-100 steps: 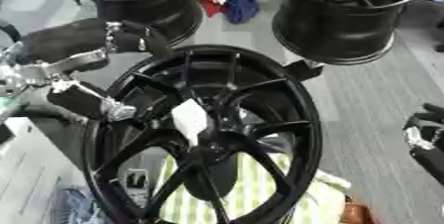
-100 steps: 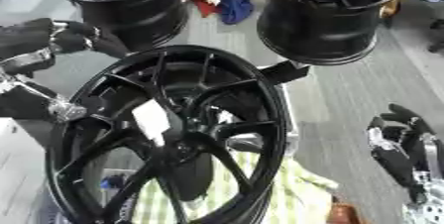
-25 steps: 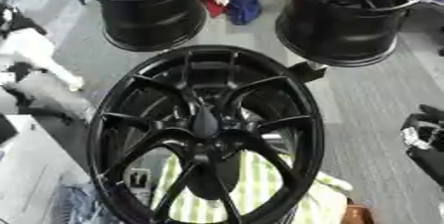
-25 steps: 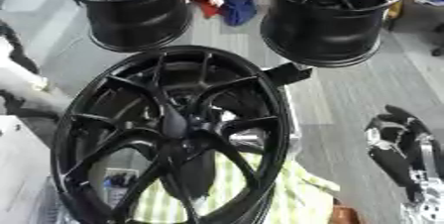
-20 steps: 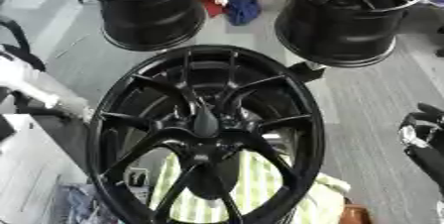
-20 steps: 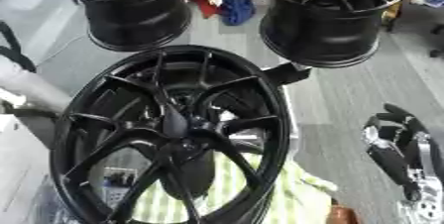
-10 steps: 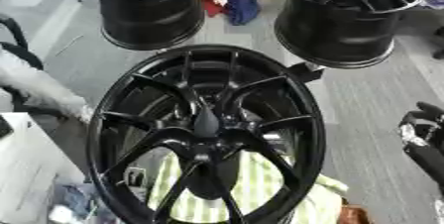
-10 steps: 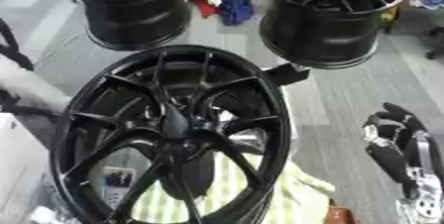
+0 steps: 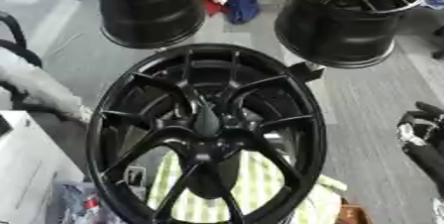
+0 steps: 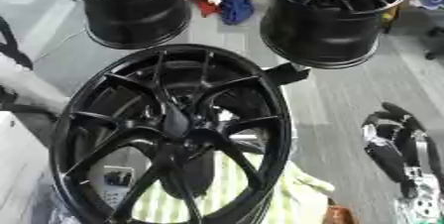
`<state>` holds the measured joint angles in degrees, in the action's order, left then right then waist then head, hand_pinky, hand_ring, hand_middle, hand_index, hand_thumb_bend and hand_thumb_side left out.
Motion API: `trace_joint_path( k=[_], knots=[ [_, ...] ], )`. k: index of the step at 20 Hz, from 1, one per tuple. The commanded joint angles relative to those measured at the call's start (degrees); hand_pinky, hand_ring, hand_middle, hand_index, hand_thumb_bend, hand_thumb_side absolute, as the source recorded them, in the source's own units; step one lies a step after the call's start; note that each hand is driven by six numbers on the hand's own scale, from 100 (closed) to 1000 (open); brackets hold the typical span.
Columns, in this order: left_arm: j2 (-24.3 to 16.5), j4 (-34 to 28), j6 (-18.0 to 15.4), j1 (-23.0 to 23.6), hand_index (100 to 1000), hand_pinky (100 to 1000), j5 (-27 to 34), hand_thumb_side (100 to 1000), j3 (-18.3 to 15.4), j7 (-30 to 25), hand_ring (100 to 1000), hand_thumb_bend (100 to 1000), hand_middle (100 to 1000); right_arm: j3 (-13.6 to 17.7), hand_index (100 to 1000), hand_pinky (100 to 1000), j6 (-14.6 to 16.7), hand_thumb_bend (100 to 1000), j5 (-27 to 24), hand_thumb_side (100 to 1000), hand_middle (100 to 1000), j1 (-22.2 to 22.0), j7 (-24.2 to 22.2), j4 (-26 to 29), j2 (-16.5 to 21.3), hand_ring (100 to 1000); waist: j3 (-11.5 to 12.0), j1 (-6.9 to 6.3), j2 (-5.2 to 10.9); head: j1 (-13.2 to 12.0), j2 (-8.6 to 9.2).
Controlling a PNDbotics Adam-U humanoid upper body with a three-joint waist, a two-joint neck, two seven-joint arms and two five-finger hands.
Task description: Pull the pin out of the wheel hub.
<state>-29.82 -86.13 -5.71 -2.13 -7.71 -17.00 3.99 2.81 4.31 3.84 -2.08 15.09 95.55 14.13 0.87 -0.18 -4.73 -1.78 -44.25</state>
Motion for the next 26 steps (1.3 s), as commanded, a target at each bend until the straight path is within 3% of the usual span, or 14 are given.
trace_joint_path(
  k=[1,5,11,26],
  knots=[
    [2.8,-6.3,0.7,-1.4,783,619,4.5,363,0.7,2.8,641,305,687,0.1,817,708,0.1,123,-0.3,263,678,0.4,-0.1,1.0,0.3,608,0.1,0.05,0.27,-0.1,0.13],
    [8.2,-10.7,1.3,-2.9,776,614,9.8,316,2.3,5.0,630,253,672,0.1,816,708,0.1,122,-0.4,264,677,0.5,-0.2,1.0,0.0,608,0.0,0.46,0.27,0.0,0.13],
    [13.4,-12.1,1.0,-3.9,772,613,10.5,289,3.6,6.0,627,216,666,-0.1,817,708,0.0,119,-0.4,265,677,0.5,-0.3,1.0,-0.2,608,0.3,0.8,0.17,0.0,0.13],
    [16.5,-10.9,1.6,-4.3,775,615,9.4,304,4.3,4.7,628,211,668,-0.3,817,709,0.2,114,-0.6,268,678,0.6,-0.6,0.9,-0.4,608,0.6,0.78,0.18,0.2,0.13]
  ],
)
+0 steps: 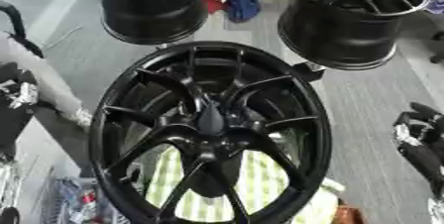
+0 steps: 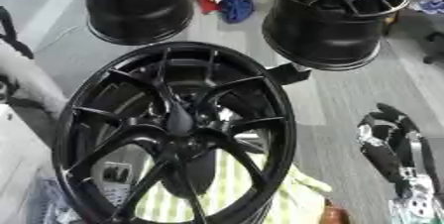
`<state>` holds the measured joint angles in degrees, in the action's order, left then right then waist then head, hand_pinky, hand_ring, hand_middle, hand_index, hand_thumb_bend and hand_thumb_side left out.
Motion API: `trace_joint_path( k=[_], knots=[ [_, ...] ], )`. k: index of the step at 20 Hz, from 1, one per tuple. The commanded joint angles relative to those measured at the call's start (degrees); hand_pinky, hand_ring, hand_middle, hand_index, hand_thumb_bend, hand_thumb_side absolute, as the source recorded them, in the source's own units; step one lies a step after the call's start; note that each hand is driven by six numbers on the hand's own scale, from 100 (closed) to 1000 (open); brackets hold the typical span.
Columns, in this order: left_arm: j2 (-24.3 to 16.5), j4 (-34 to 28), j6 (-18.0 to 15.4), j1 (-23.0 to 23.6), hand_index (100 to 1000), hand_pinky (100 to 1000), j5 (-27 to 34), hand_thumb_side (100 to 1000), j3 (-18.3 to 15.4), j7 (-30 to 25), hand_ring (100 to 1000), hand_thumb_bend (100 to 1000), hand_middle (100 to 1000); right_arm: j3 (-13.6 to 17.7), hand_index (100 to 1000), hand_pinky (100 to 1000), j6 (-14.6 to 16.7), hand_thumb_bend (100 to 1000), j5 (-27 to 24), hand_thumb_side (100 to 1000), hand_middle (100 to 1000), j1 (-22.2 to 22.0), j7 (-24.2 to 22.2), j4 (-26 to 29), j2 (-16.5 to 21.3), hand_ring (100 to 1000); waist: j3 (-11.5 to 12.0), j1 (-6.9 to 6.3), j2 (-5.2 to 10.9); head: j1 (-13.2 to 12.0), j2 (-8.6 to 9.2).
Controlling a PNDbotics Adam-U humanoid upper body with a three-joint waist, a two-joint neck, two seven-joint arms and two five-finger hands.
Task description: Pull the pin out of the wheel hub.
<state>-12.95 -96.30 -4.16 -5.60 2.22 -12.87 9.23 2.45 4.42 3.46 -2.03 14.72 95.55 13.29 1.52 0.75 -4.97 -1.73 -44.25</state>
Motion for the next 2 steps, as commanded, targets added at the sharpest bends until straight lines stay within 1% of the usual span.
trace_joint_path(
  k=[1,2],
  knots=[
    [-0.3,-0.7,0.0,-0.8,775,615,-0.6,304,0.2,-0.7,628,211,668,0.1,817,709,0.1,114,-0.2,268,678,0.6,-0.2,0.9,0.5,609,0.0,-0.17,0.44,0.2,0.13],
    [-0.3,-0.7,0.1,-0.8,776,616,-0.7,305,0.2,-0.8,629,211,669,0.1,817,709,0.1,114,-0.2,268,678,0.6,-0.2,0.9,0.5,608,0.0,-0.19,0.43,0.2,0.13]
  ],
)
